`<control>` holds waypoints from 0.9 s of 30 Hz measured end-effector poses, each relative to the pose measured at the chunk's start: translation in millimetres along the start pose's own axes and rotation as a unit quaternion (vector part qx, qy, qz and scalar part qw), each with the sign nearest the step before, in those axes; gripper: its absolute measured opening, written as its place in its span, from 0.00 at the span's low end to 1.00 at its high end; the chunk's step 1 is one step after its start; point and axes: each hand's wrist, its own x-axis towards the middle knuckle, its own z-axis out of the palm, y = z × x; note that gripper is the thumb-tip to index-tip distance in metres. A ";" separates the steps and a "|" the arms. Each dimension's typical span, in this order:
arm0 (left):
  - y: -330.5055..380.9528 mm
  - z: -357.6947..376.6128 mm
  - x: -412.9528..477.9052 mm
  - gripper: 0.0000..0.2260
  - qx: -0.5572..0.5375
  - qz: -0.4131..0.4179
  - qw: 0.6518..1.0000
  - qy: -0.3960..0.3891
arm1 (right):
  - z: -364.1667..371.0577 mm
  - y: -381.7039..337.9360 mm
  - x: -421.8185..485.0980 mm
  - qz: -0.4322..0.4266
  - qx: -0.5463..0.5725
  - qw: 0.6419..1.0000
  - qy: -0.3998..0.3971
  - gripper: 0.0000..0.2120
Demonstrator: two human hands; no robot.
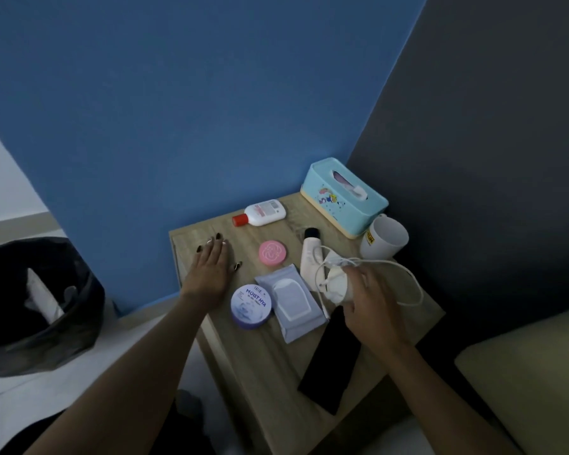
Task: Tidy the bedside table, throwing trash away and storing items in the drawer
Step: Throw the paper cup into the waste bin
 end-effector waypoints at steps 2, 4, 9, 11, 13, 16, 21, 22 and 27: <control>1.3 -1.1 -0.6 0.27 0.004 0.000 1.000 -0.002 | 5.3 7.0 2.3 -0.009 -0.007 1.000 -0.028 0.34; 3.8 -2.3 -2.6 0.27 -0.001 0.002 1.000 0.005 | 8.8 11.0 5.2 -0.008 -0.012 0.999 -0.042 0.38; 1.6 -1.4 -6.1 0.27 0.005 0.000 1.000 0.008 | 11.2 13.1 14.6 -0.027 -0.024 0.998 -0.056 0.38; 0.9 -0.5 -6.8 0.27 0.000 0.000 1.000 0.010 | 9.2 15.1 17.8 -0.013 -0.025 0.997 -0.067 0.39; 0.9 -0.7 -7.3 0.27 -0.001 0.000 1.000 0.007 | 6.9 16.7 19.4 -0.004 -0.016 0.998 -0.069 0.40; 1.5 -1.8 -7.2 0.27 -0.004 0.001 1.000 0.006 | -3.7 11.4 20.6 0.005 0.020 0.998 -0.065 0.40; -0.6 -5.3 -9.6 0.27 -0.003 -0.002 1.000 -0.012 | -27.0 -4.7 20.8 0.003 0.120 0.991 -0.061 0.39; -0.9 -7.2 -10.0 0.28 -0.006 -0.001 1.000 -0.021 | -32.2 -7.7 20.6 0.007 0.145 0.988 -0.052 0.39; -2.3 -26.2 -24.3 0.28 -0.050 -0.007 0.998 -0.040 | -51.9 -30.6 22.2 0.011 0.258 0.966 0.005 0.36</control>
